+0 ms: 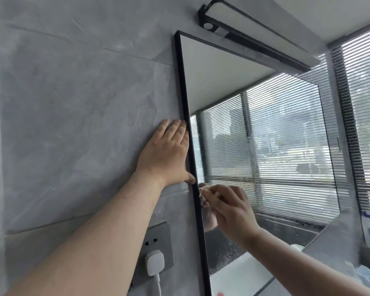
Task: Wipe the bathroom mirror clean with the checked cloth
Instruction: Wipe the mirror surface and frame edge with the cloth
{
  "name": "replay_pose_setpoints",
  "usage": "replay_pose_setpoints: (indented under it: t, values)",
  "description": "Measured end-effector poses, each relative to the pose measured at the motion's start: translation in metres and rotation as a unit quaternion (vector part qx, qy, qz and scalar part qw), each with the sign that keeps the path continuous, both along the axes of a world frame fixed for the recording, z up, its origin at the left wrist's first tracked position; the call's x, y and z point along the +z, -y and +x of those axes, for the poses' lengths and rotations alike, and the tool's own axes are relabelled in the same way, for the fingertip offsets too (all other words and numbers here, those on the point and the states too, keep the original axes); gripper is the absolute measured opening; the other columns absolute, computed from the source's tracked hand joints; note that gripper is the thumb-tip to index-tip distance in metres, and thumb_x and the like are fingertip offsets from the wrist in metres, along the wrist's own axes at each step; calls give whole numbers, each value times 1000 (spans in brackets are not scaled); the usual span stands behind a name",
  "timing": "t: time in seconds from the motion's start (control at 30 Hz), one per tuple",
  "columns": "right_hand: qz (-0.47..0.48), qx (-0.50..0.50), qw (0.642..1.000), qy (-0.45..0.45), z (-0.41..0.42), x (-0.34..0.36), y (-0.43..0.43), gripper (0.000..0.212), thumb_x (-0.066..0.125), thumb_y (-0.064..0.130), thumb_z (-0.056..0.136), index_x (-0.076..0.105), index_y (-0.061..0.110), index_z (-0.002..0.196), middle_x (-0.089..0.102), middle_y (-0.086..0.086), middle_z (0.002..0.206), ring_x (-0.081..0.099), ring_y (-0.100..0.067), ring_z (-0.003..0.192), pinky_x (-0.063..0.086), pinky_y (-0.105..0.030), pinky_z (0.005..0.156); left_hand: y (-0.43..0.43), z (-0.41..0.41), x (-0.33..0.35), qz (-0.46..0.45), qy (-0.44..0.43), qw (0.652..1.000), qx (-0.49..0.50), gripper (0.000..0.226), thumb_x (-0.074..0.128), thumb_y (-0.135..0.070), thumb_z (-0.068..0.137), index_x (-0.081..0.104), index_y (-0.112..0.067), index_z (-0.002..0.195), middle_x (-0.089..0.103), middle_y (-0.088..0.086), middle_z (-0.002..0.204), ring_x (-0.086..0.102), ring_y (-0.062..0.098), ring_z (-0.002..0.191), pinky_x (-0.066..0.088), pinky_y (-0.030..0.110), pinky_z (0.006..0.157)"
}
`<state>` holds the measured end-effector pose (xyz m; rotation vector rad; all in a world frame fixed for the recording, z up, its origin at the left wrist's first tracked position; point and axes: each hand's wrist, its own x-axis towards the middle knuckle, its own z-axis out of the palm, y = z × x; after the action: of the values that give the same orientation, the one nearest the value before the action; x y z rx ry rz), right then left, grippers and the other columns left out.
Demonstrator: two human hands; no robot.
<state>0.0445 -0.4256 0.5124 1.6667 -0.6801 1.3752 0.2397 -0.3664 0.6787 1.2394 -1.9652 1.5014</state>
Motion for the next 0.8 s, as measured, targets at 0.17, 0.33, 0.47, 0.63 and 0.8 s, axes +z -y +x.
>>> replay_pose_setpoints:
  t: [0.17, 0.33, 0.47, 0.63, 0.8]
  values:
    - [20, 12, 996, 83, 14, 85, -4, 35, 53, 19, 89, 73, 21, 117, 66, 0, 112, 55, -29, 95, 53, -45, 77, 3, 1, 0, 0, -2, 1000, -16, 132, 51, -90, 67, 12, -2, 157, 6, 14, 167, 0, 26, 154, -6, 45, 124]
    - [148, 5, 976, 158, 9, 184, -17, 32, 54, 29, 101, 63, 32, 132, 58, 7, 128, 43, -21, 118, 37, -30, 94, 2, 1, 0, -2, 8, 1000, -12, 131, 47, -91, 69, 11, -1, 157, 5, 16, 166, -1, 28, 154, -8, 46, 124]
    - [195, 57, 962, 183, 10, 194, -27, 33, 56, 27, 100, 63, 29, 132, 55, 7, 126, 42, -13, 117, 29, -20, 95, 0, 1, 1, -1, 8, 1000, -14, 132, 47, -91, 68, 10, -1, 157, 5, 17, 166, 0, 29, 154, -8, 47, 124]
    - [272, 135, 921, 242, 10, 149, -55, 33, 59, 14, 96, 65, 25, 126, 60, 9, 117, 57, -10, 104, 51, -24, 84, -2, 2, 1, -2, 18, 1000, -6, 130, 46, -91, 70, 13, 0, 156, 6, 18, 166, 0, 31, 154, -6, 49, 124]
    - [340, 356, 804, 333, 12, 134, -104, 20, 69, 12, 91, 71, 22, 107, 74, 8, 92, 71, -13, 87, 55, -27, 69, -14, -2, -2, -7, -167, 954, -250, 77, 57, -64, 83, 60, -5, 133, 50, 14, 147, 42, 28, 138, 26, 38, 116]
